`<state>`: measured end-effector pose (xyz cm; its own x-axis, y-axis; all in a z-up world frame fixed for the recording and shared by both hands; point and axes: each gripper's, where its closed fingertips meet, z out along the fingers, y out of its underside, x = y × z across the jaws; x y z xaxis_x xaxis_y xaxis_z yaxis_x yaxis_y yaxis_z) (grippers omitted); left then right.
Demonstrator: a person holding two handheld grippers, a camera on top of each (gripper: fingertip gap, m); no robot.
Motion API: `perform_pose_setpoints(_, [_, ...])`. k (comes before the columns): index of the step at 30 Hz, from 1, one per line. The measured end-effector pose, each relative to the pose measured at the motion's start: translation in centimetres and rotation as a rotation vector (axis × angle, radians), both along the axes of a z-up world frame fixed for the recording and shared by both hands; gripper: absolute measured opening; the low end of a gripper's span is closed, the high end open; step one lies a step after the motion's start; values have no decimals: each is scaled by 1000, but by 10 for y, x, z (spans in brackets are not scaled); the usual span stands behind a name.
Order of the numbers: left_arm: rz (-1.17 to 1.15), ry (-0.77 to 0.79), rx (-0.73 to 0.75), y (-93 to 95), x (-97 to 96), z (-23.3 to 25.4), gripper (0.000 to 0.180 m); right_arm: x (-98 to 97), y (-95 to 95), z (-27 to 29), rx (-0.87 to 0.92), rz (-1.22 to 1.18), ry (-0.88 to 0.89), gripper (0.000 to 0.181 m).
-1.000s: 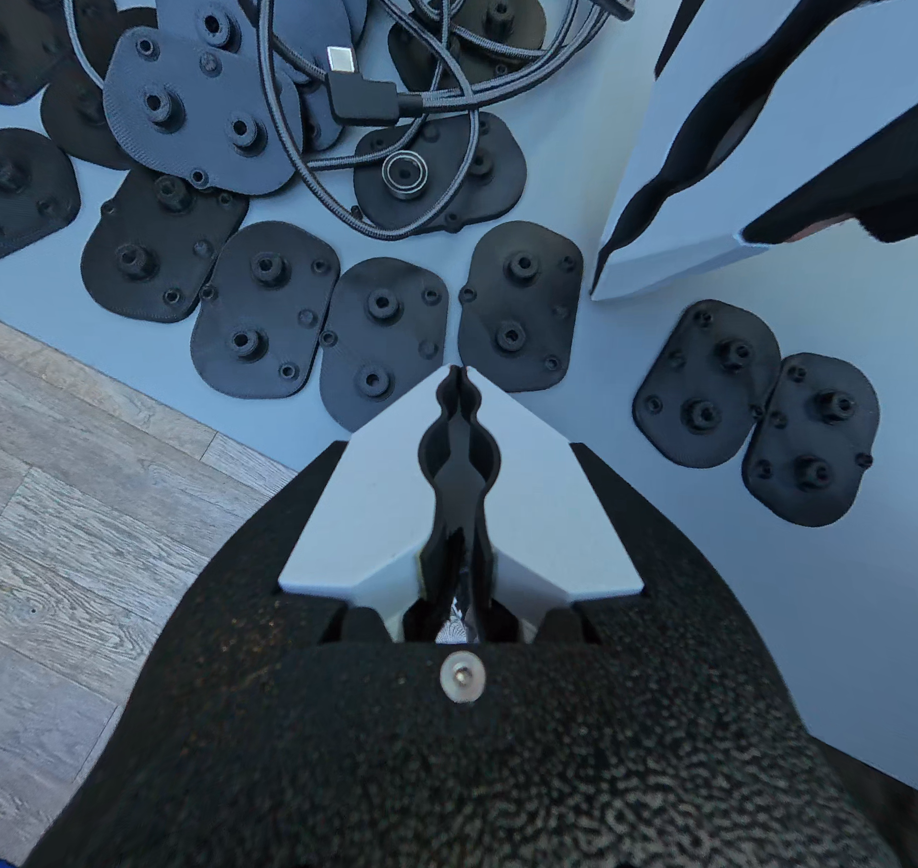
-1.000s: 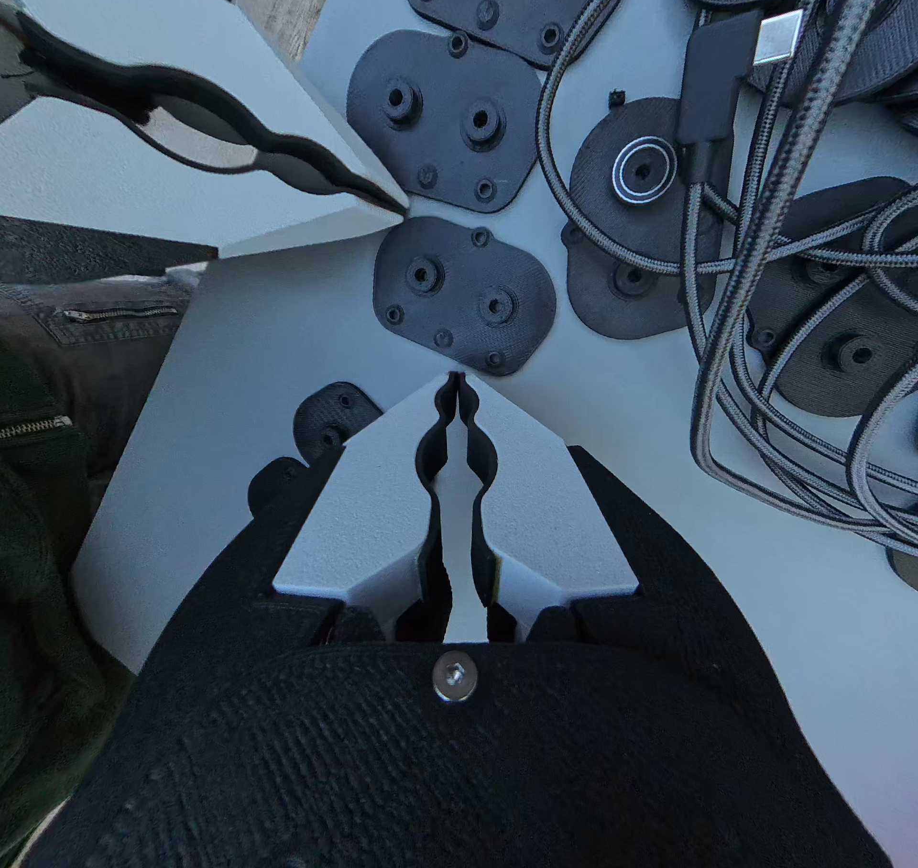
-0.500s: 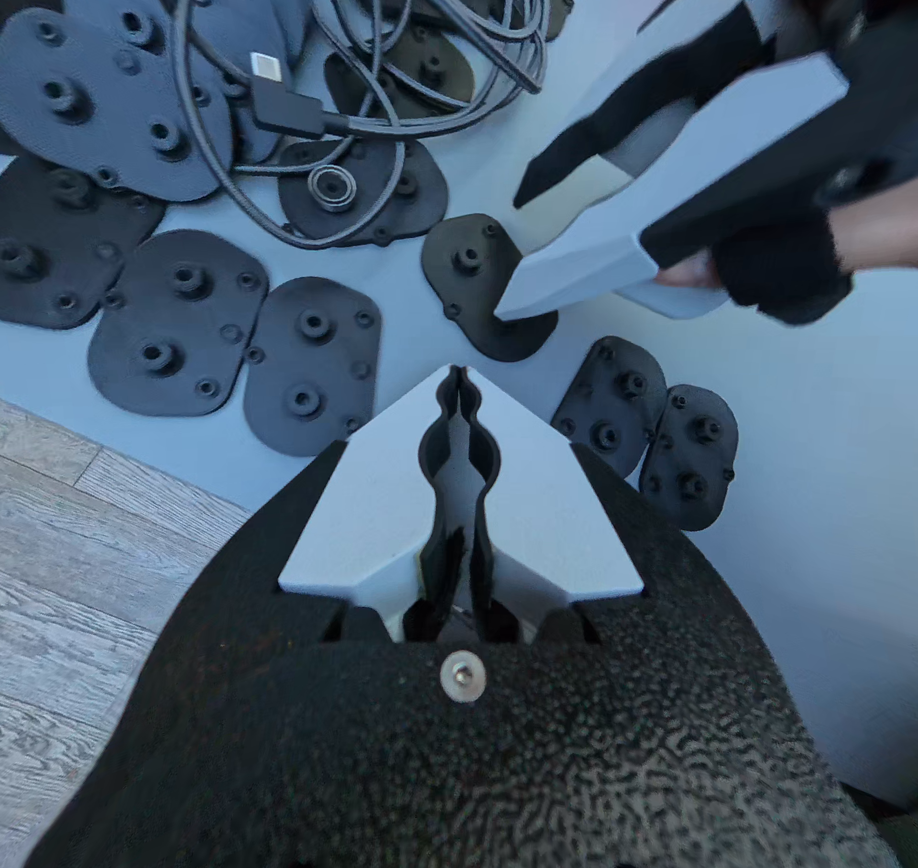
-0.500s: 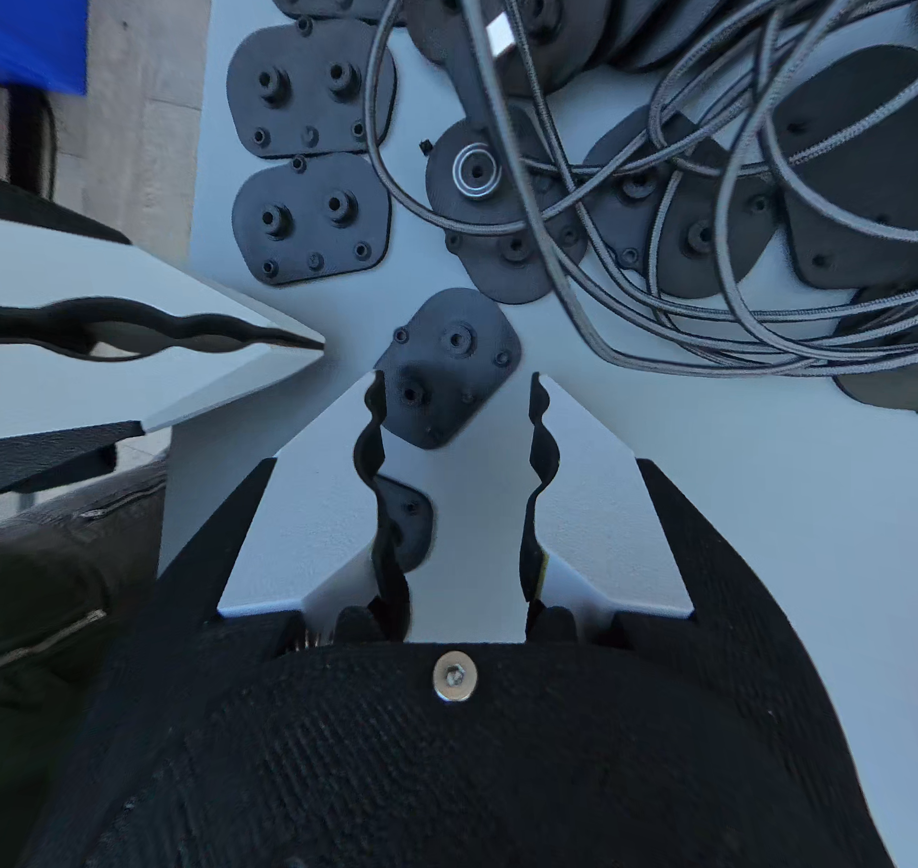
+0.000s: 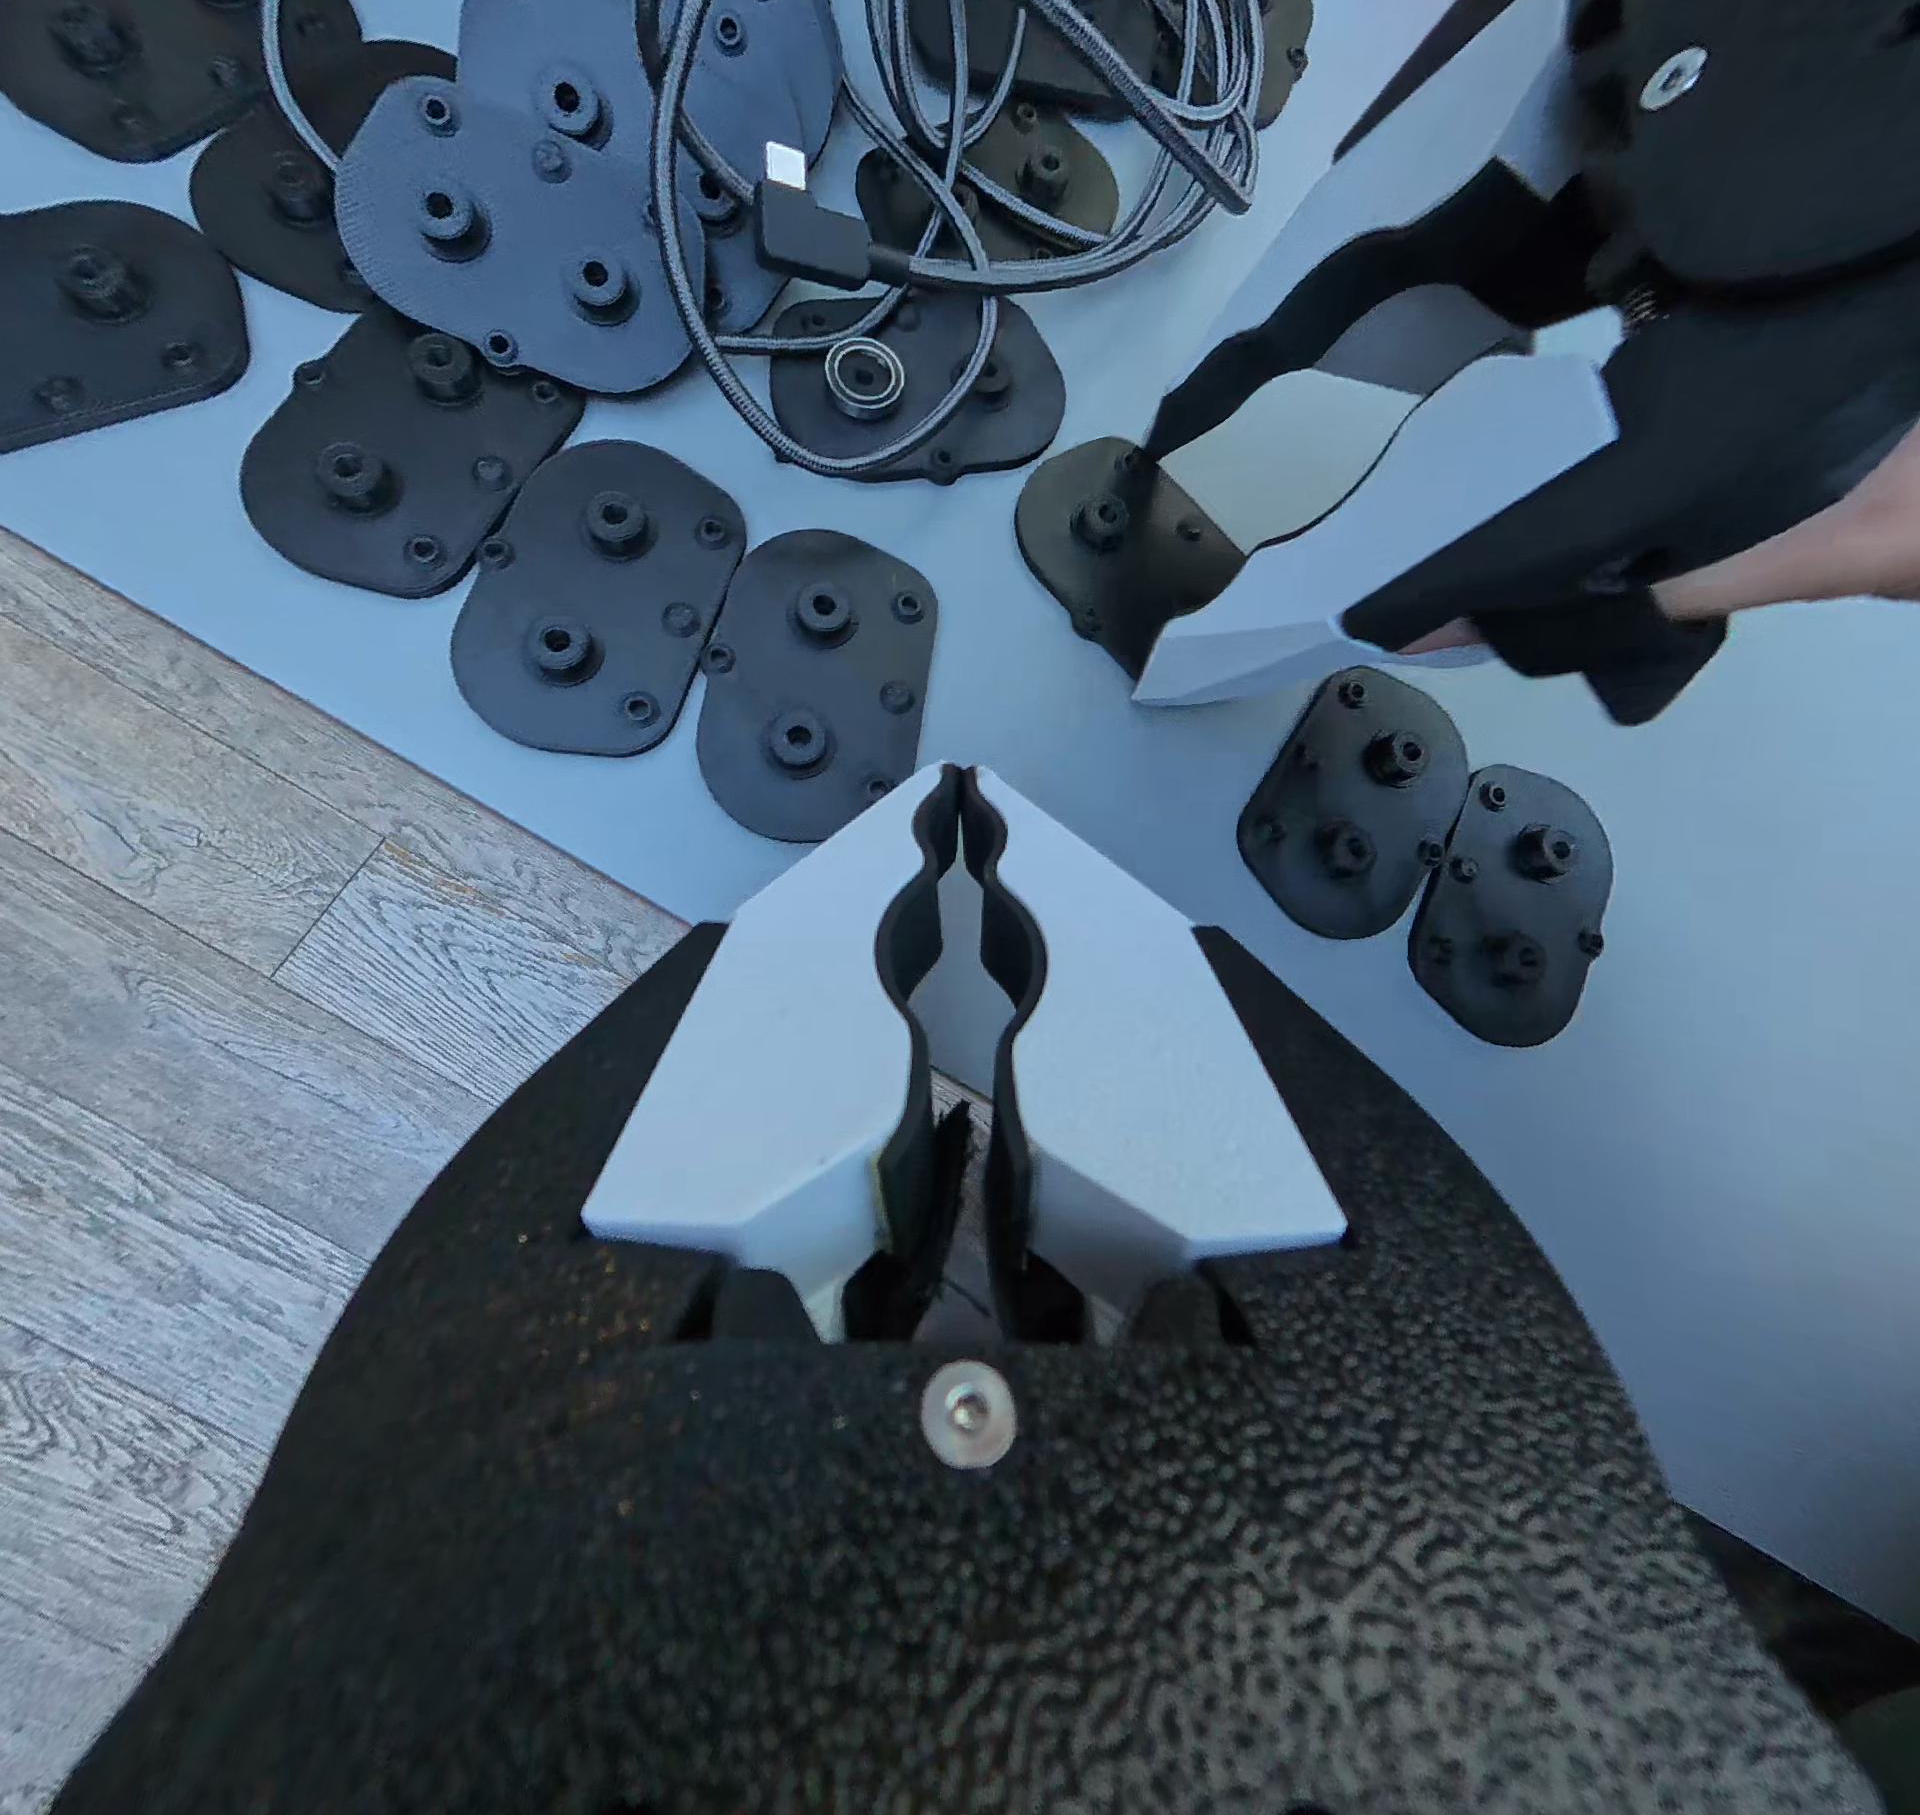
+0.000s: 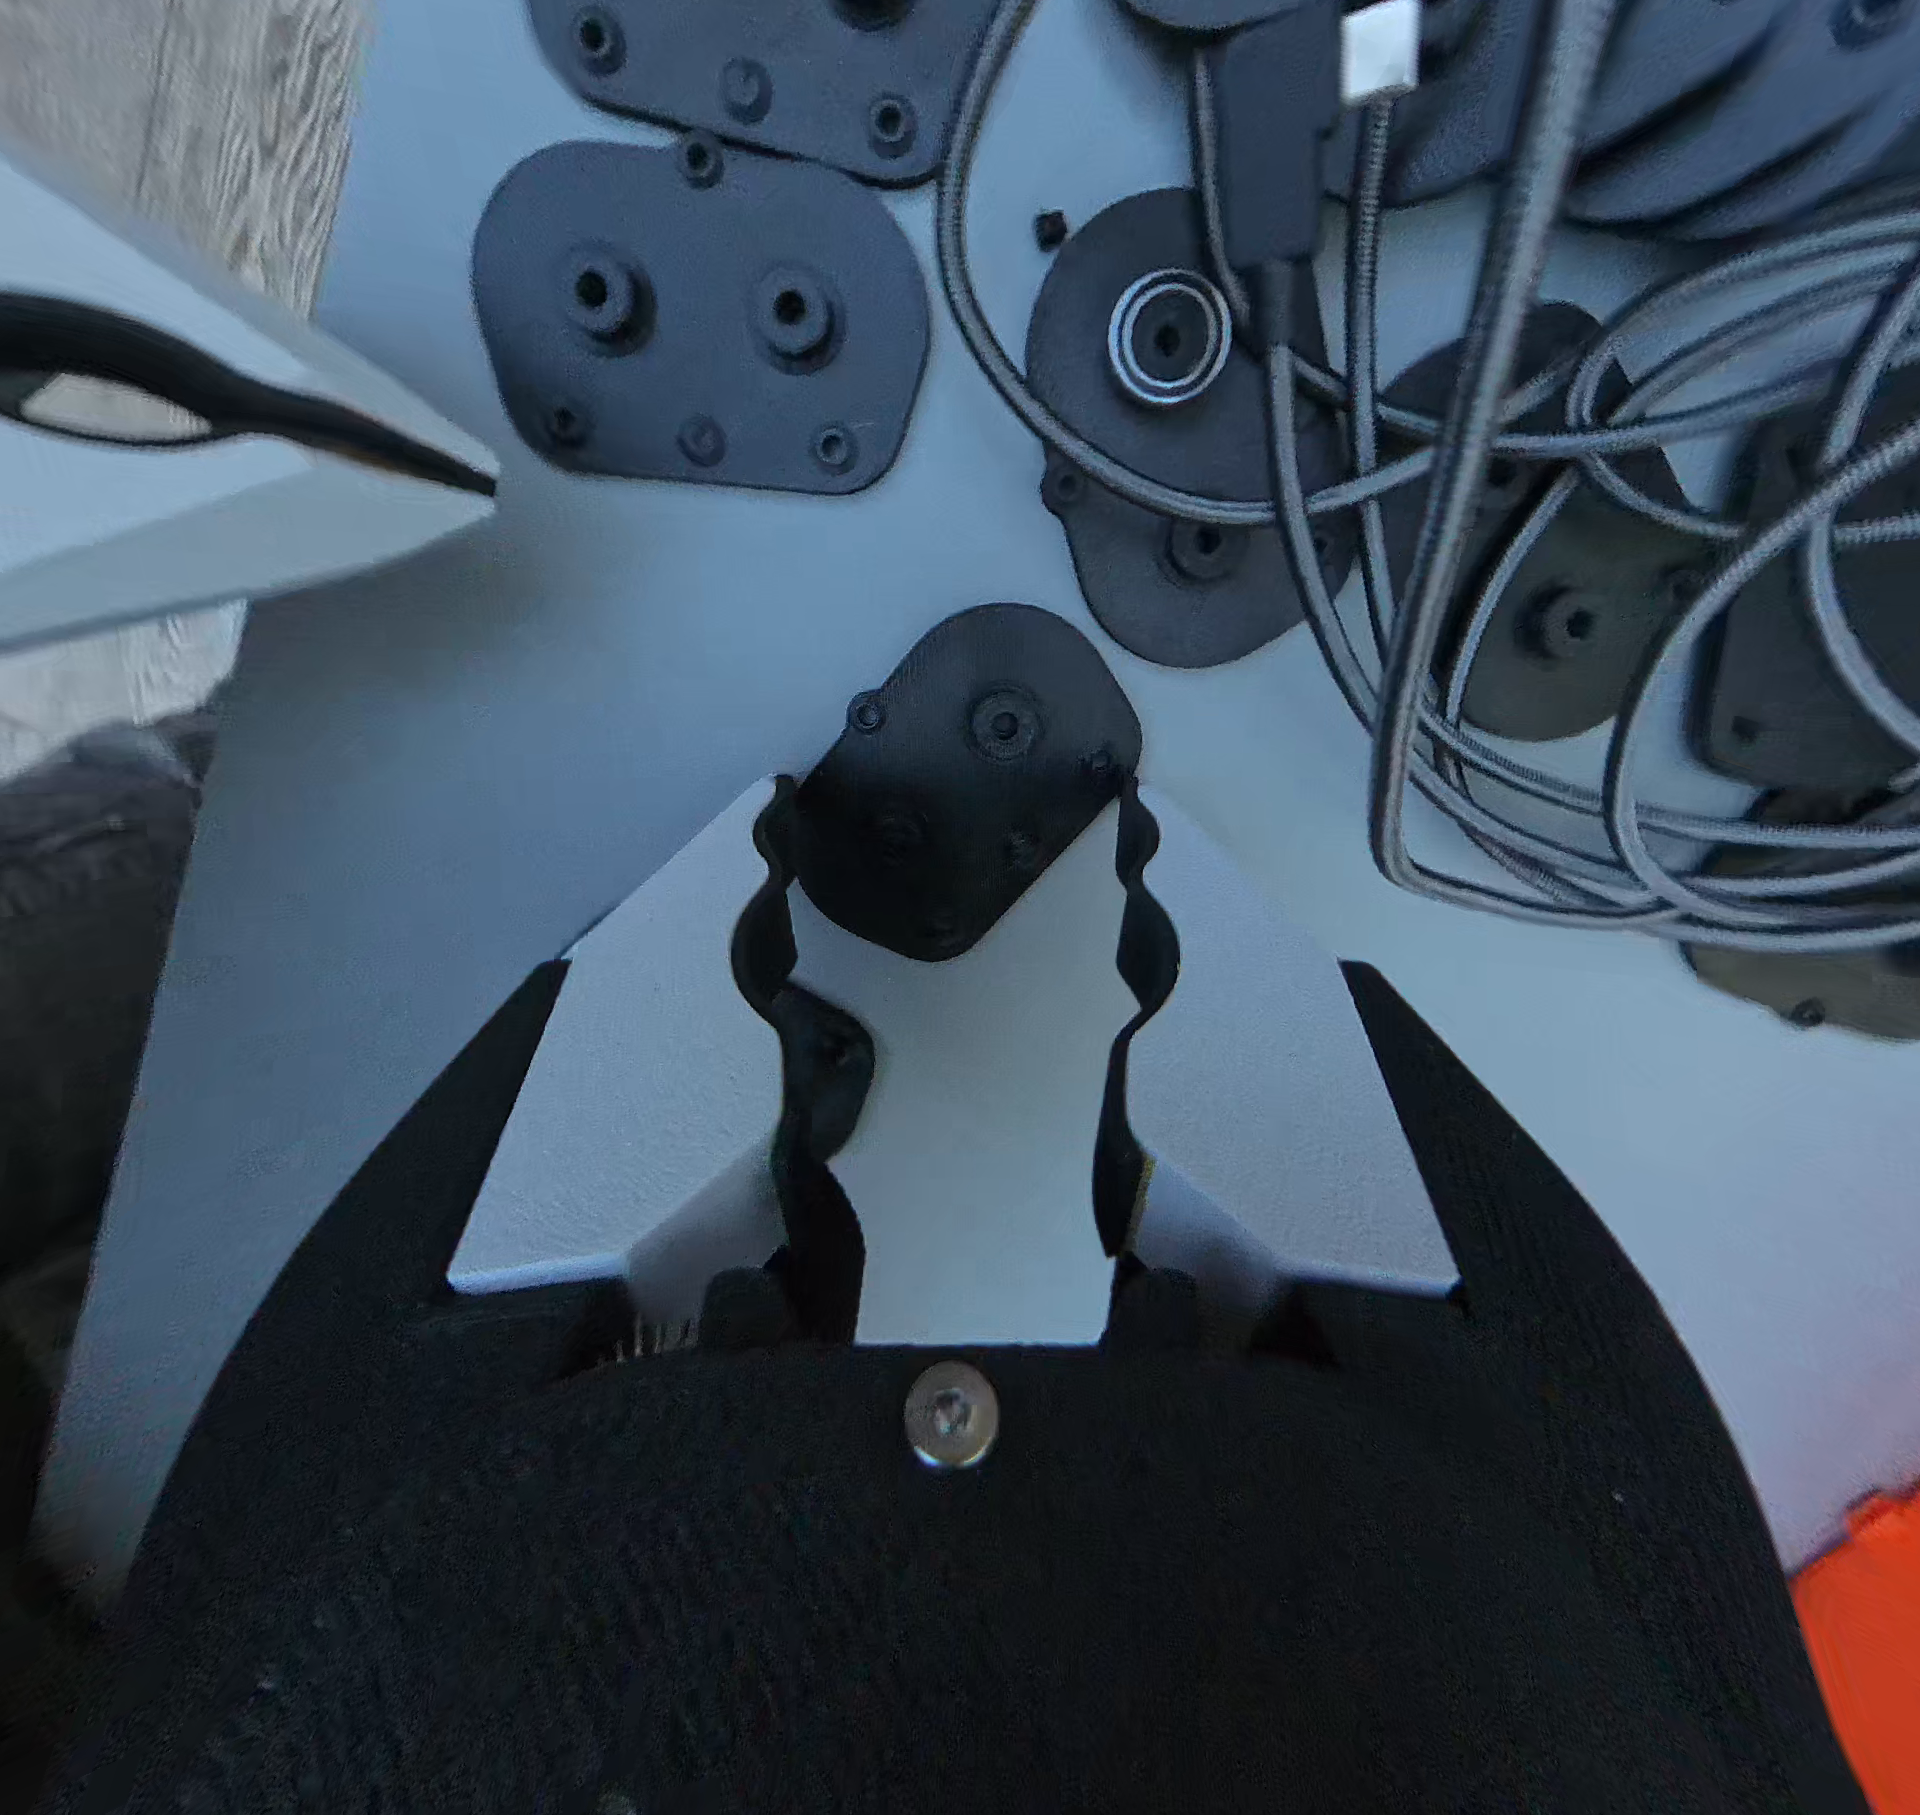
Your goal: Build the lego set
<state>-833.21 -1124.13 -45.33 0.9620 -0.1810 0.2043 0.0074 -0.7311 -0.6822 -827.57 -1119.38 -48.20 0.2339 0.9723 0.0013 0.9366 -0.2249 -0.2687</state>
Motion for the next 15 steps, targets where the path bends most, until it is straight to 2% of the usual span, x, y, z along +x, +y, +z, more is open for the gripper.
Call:
perform_pose_setpoints(3, [0,-3,4,-1,-2,1,0,0,-6,0,1,296,-25,61])
perform_pose_setpoints(7, [-19,-6,1,-2,3,1,0,-8,-26,3,70,818,69,61])
perform_pose_setpoints(9, [-31,2,-2,-1,7,0,0,-8,-22,9,86,798,65,59])
perform_pose_setpoints(12, [-49,28,6,9,10,-1,0,0,-9,20,82,568,72,57])
perform_pose_setpoints(15, [-97,75,-7,24,16,-8,0,27,-7,11,-23,346,-42,34])
